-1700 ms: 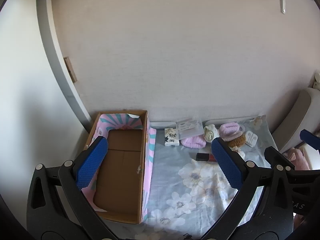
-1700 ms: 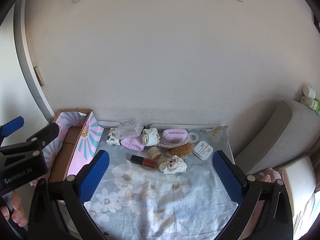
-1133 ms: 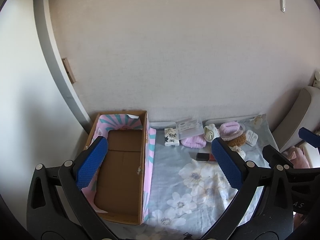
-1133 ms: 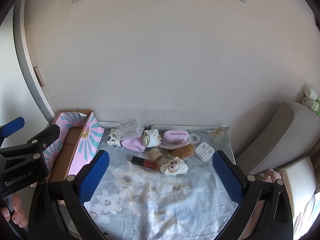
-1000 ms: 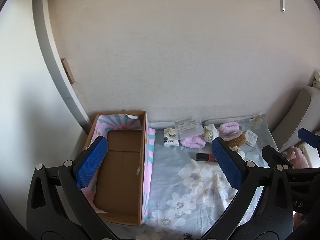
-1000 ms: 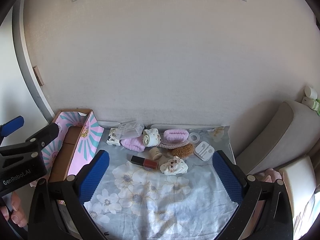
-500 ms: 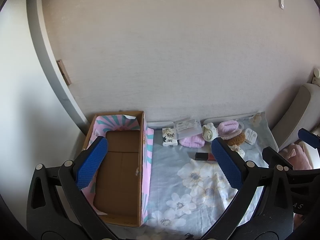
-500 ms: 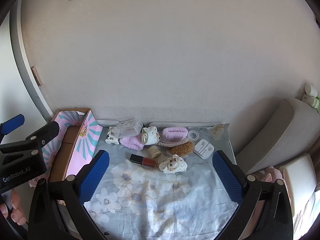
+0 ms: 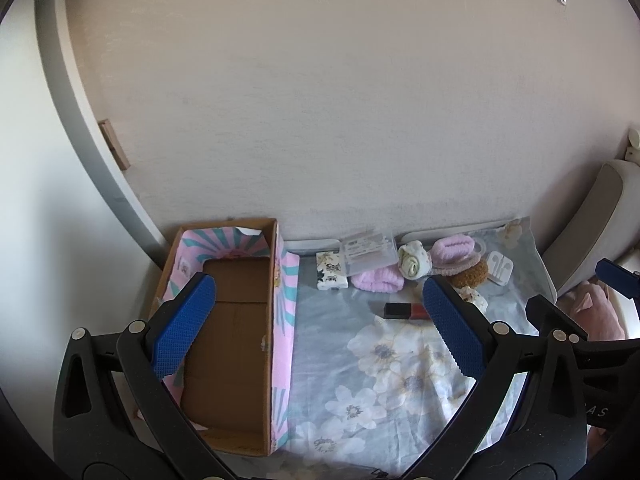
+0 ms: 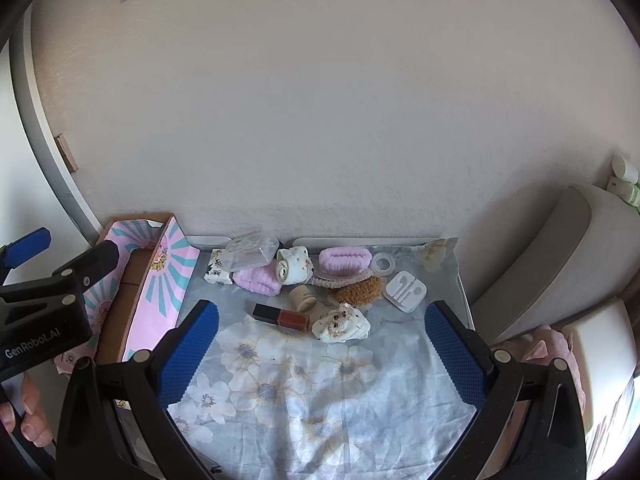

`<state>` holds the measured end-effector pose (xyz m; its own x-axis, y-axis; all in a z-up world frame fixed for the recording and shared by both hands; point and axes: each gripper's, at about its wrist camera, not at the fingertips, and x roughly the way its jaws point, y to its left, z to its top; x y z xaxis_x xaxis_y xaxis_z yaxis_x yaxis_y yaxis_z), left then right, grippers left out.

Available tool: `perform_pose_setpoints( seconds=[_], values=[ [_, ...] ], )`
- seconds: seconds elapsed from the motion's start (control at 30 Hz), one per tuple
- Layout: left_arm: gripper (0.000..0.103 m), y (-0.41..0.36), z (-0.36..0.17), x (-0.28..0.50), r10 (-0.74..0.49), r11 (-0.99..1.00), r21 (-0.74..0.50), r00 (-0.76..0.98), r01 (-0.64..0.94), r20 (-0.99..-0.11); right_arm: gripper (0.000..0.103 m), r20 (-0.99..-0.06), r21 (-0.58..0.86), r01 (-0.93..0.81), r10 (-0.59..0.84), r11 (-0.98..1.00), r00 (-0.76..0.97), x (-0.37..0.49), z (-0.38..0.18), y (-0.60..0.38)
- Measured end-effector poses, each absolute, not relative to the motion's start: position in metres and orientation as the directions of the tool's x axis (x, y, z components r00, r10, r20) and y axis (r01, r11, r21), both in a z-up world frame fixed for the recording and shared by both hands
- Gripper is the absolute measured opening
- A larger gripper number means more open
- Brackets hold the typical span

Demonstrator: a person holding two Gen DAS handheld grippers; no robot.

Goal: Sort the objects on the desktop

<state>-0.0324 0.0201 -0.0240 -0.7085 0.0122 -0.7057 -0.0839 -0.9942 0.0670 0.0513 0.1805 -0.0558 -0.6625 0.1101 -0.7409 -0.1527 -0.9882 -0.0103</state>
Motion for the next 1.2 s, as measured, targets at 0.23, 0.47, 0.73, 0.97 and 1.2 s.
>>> perform_pose_setpoints(
  seconds=[0.23, 0.47, 0.73, 0.97, 1.2],
  values=[
    [0.103, 0.020, -0.028, -0.038, 0.070, -0.994, 0.014, -0.711, -0.112, -0.700, 0.103, -0.735, 0.012, -0.140, 0.086, -0.990, -0.672, 0.046, -0.058, 0.209],
    [0.103, 0.034, -0.067, -0.050, 0.149, -0.985, -0.054, -0.668, -0.162, -0.729, 0.103, -0.745, 0.000, -0.099, 0.066, -0.995, -0.664, 0.036, -0.088, 0.260],
    [0.103, 0.061, -0.124, -0.100, 0.145, -0.985, -0.054, -0.627, -0.162, -0.765, 0.103, -0.779, 0.080, -0.015, -0.053, -0.997, -0.625, 0.019, -0.146, 0.275],
    [0.103, 0.069, -0.175, -0.171, 0.149, -0.988, -0.094, -0.592, -0.123, -0.792, 0.103, -0.773, 0.131, 0.104, -0.167, -0.986, -0.611, -0.003, -0.188, 0.262],
    [0.103, 0.057, -0.212, -0.209, 0.174, -0.985, -0.156, -0.559, -0.079, -0.811, 0.103, -0.773, 0.169, 0.142, -0.220, -0.975, -0.594, -0.025, -0.215, 0.260]
  ],
)
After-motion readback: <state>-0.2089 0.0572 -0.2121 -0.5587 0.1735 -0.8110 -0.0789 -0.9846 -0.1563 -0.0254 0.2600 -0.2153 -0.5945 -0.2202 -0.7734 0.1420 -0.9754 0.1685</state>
